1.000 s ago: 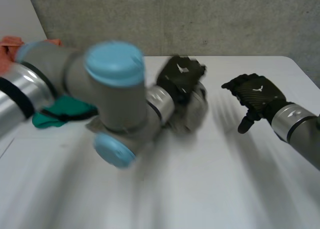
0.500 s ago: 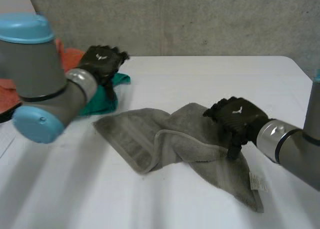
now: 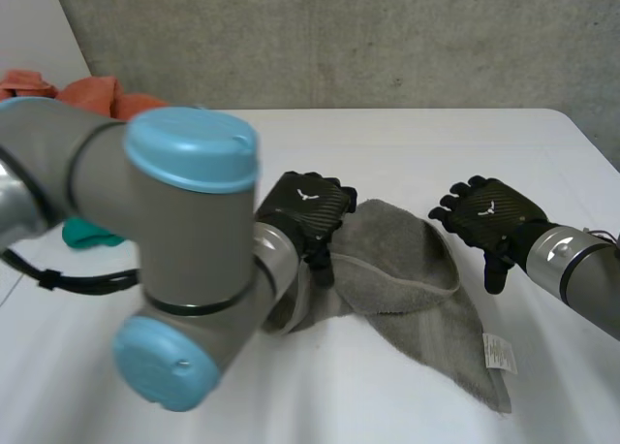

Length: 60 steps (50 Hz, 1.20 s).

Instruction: Fold the laundry.

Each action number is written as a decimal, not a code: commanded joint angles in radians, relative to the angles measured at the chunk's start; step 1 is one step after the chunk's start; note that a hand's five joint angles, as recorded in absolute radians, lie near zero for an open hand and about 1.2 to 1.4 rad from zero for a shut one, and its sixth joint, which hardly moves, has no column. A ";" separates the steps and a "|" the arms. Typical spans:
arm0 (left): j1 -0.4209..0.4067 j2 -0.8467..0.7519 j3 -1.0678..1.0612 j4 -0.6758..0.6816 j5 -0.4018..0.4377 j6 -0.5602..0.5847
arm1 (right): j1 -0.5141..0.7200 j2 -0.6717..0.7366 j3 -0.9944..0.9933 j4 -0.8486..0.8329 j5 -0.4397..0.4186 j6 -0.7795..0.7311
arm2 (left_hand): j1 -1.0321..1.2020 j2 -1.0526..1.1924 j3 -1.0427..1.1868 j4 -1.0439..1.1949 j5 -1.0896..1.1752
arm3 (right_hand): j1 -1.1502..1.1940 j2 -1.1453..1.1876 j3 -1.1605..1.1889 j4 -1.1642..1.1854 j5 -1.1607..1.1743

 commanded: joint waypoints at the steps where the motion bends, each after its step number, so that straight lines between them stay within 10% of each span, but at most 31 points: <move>1: -0.017 -0.201 0.195 -0.086 -0.155 -0.047 | -0.014 -0.008 0.022 0.011 0.004 0.055 | 0.119 0.109 0.109 0.105 0.103 | -0.044 -0.027 -0.028 -0.030 -0.046; 9: 0.014 -0.335 0.316 -0.180 -0.205 -0.062 | -0.031 -0.014 0.045 -0.007 0.002 0.127 | 0.330 0.320 0.320 0.316 0.314 | -0.044 -0.027 -0.028 -0.030 -0.046; 14: 0.016 -0.332 0.313 -0.192 -0.157 -0.099 | -0.046 0.000 0.035 -0.044 -0.002 0.142 | 1.018 1.008 1.008 1.004 1.002 | -0.044 -0.027 -0.028 -0.030 -0.046; 24: 0.078 -0.111 0.256 -0.275 -0.152 -0.090 | -0.066 0.073 -0.117 -0.076 -0.119 0.193 | 1.020 1.010 1.011 1.006 1.005 | -0.044 -0.027 -0.028 -0.030 -0.046; 36: 0.169 0.338 0.055 -0.281 -0.051 0.330 | -0.022 0.321 -0.523 0.252 -0.270 0.290 | 1.020 1.010 1.011 1.006 1.005 | -0.044 -0.027 -0.028 -0.030 -0.046; 46: 0.209 0.482 -0.072 -0.171 0.001 0.465 | 0.095 0.509 -0.717 0.292 -0.261 0.371 | 1.020 1.010 1.011 1.006 1.005 | -0.044 -0.027 -0.028 -0.030 -0.046; 51: 0.261 0.484 -0.109 -0.094 0.024 0.464 | 0.145 0.584 -0.793 0.284 -0.193 0.449 | 1.020 1.010 1.011 1.006 1.005 | 1.174 1.191 1.190 1.188 1.172; 60: 0.365 0.329 0.047 0.157 0.085 0.456 | 0.058 0.528 -1.033 0.205 0.048 0.529 | 1.020 1.010 1.011 1.006 1.005 | 1.178 1.194 1.194 1.191 1.175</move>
